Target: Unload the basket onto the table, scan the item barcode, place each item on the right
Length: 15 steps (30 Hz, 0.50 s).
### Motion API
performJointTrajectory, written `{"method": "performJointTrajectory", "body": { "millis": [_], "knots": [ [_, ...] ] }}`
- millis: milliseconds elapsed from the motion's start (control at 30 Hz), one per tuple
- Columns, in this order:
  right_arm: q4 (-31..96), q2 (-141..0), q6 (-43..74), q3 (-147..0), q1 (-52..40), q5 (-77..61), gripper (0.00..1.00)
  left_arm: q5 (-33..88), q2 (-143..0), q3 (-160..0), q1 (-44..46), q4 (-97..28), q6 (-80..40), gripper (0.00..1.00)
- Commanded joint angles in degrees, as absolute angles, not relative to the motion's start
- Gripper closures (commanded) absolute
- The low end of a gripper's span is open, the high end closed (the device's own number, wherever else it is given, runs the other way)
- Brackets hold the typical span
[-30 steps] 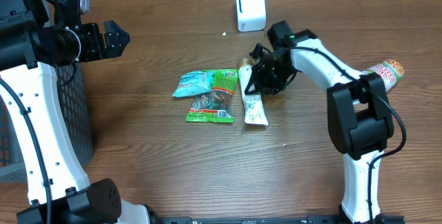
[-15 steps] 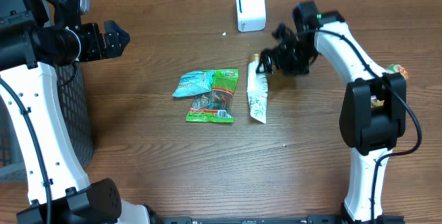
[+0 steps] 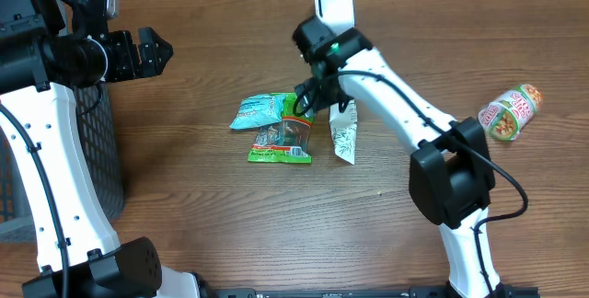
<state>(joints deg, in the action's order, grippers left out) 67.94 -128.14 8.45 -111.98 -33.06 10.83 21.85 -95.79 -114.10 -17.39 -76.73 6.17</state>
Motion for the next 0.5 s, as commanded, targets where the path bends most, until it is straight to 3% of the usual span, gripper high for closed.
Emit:
{"method": "performJointTrajectory", "body": {
  "millis": [0, 300, 467],
  "knots": [
    [67.0, -130.0, 13.8, -108.7, -32.7, 21.1, 0.0, 21.6, -95.6, -114.7, -17.7, -76.6, 6.0, 0.0],
    [60.4, -130.3, 11.8, -103.4, -33.2, 18.9, 0.0, 21.6, -95.6, -114.7, -17.7, -76.6, 6.0, 0.0],
    [60.2, -130.3, 12.0, -103.4, -33.1, 22.7, 0.16, 21.7, -95.6, -114.7, -17.7, -76.6, 6.0, 0.0]
  ]
}}
